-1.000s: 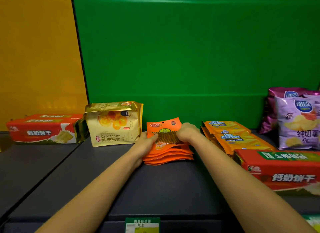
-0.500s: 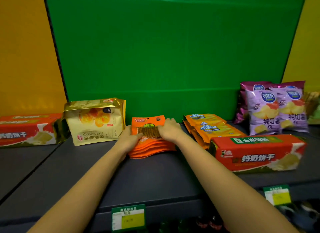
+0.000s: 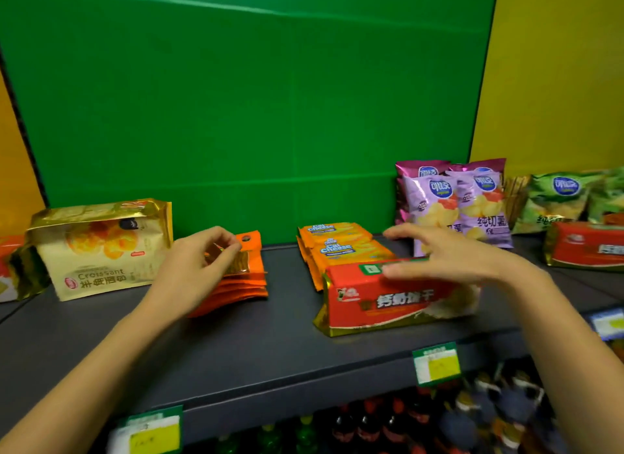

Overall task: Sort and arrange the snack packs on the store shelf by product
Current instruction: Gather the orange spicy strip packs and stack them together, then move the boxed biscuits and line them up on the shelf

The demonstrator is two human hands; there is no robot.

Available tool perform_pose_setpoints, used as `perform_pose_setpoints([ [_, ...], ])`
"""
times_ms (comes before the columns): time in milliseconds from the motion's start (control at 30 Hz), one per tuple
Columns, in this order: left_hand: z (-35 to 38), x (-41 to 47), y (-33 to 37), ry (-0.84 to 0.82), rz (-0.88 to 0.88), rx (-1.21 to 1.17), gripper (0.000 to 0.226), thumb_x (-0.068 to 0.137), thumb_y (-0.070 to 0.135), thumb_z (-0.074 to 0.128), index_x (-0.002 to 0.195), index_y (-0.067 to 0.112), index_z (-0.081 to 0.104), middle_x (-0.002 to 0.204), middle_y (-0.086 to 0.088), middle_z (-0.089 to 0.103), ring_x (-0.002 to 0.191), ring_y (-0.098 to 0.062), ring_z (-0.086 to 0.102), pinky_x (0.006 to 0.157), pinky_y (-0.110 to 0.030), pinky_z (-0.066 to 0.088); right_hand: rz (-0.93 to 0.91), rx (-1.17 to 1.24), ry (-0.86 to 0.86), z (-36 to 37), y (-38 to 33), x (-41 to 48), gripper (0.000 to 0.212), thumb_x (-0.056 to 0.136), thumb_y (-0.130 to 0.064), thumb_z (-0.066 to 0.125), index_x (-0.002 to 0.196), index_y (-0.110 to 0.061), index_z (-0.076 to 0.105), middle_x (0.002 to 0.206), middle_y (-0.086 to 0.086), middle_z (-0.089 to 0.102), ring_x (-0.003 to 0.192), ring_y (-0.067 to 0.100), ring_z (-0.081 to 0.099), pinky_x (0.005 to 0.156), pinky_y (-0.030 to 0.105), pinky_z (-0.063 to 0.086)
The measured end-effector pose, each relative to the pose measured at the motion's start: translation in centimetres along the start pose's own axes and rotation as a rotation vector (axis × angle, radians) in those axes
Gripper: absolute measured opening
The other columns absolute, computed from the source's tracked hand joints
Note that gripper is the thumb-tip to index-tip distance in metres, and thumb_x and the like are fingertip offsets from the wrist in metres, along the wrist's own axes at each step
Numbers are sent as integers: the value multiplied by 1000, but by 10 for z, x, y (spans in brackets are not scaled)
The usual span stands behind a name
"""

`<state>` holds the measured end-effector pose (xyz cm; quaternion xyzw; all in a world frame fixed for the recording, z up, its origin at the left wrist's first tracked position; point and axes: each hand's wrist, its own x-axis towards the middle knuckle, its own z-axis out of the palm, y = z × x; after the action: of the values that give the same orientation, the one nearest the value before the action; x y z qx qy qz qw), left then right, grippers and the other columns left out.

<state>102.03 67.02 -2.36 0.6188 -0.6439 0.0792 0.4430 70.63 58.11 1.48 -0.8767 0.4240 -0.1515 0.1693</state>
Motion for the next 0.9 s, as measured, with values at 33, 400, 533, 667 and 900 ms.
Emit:
perform_pose_setpoints([
  [33,4,0,8,-3,1,-7,14,87,27,60,80,15,64,73,3,65,65,-13,58,64,-30,46,35,-84,-69,-1,14,-4,80,64,-56,70,133,-28,42,124,-14,52,110,5,52,95,19,39],
  [400,100,23,134,58,89,-138,10,77,33,51,73,29,58,71,15,64,69,5,55,61,-11,39,-47,-621,227,-60,115,-64,79,59,-79,55,120,-29,47,123,-8,61,108,17,59,83,31,44],
  [533,157,33,195,8,142,-213,7,77,34,51,71,33,56,72,28,63,67,9,55,62,-6,38,142,-582,314,-107,173,-129,83,57,-77,59,126,-32,46,125,-10,61,111,17,58,82,30,42],
  [667,221,39,252,-121,199,-297,23,73,47,46,77,28,58,73,12,64,70,-13,59,70,-30,48,333,-542,344,-141,226,-191,94,52,-80,55,132,-33,42,130,-8,57,113,17,57,86,32,44],
  [900,345,84,347,-318,392,-117,47,86,40,57,121,10,52,123,-10,59,113,-25,53,92,-41,46,630,-504,421,-180,301,-269,98,41,-86,48,126,-37,45,113,-9,65,96,16,63,81,33,51],
])
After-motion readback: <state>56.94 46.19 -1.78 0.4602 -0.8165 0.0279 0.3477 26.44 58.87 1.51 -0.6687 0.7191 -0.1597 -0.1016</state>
